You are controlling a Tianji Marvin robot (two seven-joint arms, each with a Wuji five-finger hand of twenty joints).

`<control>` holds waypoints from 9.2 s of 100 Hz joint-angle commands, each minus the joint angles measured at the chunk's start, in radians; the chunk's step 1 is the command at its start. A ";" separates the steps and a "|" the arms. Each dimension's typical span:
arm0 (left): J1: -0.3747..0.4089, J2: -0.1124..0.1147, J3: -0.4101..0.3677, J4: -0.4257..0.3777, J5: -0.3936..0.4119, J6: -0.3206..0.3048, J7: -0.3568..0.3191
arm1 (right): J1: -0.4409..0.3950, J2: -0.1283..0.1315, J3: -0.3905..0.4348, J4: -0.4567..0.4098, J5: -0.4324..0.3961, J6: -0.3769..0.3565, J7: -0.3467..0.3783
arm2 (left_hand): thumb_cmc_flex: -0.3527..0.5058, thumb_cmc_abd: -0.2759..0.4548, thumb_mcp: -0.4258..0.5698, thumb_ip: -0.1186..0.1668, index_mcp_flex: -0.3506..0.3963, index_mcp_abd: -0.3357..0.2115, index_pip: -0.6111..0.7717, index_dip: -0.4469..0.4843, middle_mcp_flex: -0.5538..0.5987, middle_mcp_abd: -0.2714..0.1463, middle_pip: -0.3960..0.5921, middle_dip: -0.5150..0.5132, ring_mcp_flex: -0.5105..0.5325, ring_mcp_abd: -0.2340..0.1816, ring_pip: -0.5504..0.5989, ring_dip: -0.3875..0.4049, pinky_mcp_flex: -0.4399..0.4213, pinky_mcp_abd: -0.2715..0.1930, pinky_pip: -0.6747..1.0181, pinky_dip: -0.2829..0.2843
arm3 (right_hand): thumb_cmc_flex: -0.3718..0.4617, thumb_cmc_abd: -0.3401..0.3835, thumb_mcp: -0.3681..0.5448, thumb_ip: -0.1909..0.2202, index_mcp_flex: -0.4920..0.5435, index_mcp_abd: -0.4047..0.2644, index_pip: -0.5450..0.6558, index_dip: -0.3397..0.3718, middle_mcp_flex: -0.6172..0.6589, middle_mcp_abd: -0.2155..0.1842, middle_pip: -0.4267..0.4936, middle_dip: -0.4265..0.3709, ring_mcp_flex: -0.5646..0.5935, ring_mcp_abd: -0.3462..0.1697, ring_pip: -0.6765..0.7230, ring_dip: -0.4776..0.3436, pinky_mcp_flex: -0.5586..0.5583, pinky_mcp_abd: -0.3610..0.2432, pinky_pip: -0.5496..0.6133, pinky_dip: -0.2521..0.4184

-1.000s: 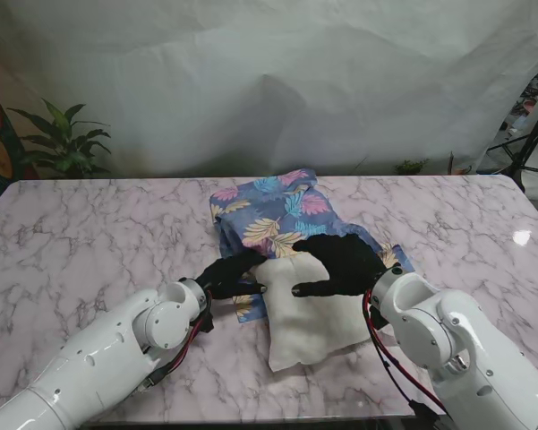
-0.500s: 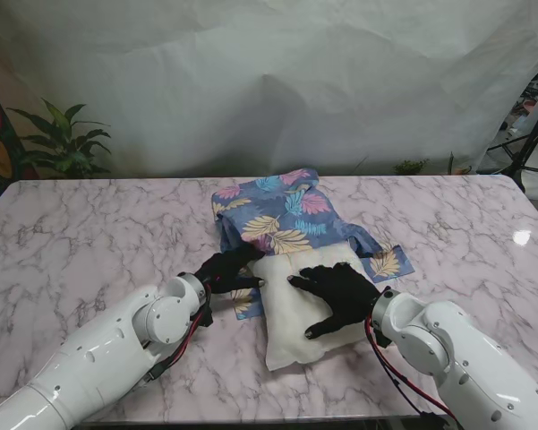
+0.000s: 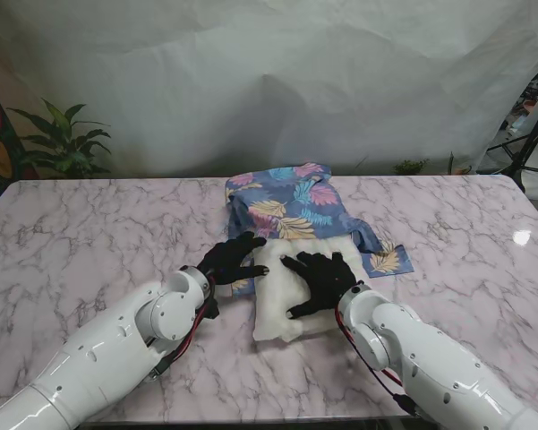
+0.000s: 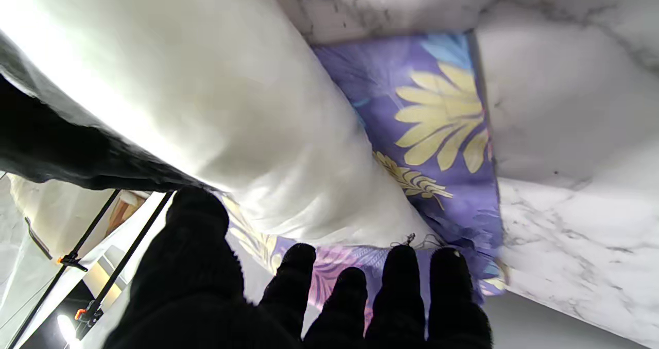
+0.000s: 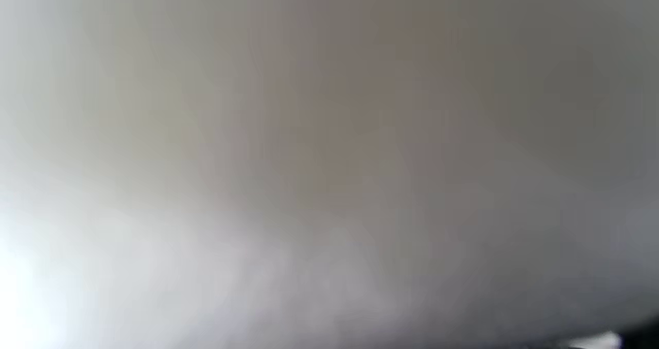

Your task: Put a pillowcase on a pillow

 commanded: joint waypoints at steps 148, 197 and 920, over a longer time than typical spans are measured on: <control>-0.392 -0.147 0.341 0.495 -0.243 0.053 -0.185 | -0.131 -0.027 0.106 -0.150 0.029 0.133 0.066 | 0.086 -0.126 0.017 0.018 0.016 -0.066 -0.106 -0.078 -0.024 -0.023 -0.013 -0.071 -0.057 -0.014 -0.073 0.041 -0.016 -0.073 -0.066 -0.034 | 0.351 -0.065 -0.102 0.047 -0.054 -0.015 0.743 0.405 0.207 -0.028 0.501 0.043 0.469 -0.012 0.175 0.139 0.372 0.015 0.272 0.182; -0.491 -0.120 0.642 0.509 0.057 -0.057 -0.159 | -0.152 -0.034 0.125 -0.180 0.061 0.116 0.044 | -0.098 -0.303 0.512 -0.040 0.082 -0.081 0.036 -0.144 -0.035 -0.037 0.073 0.350 -0.032 -0.141 0.330 0.367 0.013 -0.151 0.288 0.148 | 0.381 0.016 -0.138 0.068 -0.050 -0.012 0.814 0.310 0.225 -0.023 0.494 0.042 0.478 -0.027 0.176 0.152 0.362 0.041 0.262 0.185; 0.003 -0.195 -0.064 0.172 -0.774 0.557 -0.024 | -0.027 -0.170 0.148 0.127 0.239 0.184 -0.529 | 0.346 -0.282 0.443 -0.094 0.291 -0.128 1.015 0.253 0.629 -0.002 0.359 -0.026 0.484 0.150 0.176 0.026 0.399 0.138 0.457 0.115 | 0.762 -0.335 0.550 -0.085 0.777 -0.314 1.276 0.166 0.948 -0.011 0.607 0.190 0.992 -0.120 0.812 0.525 0.996 -0.583 0.763 0.496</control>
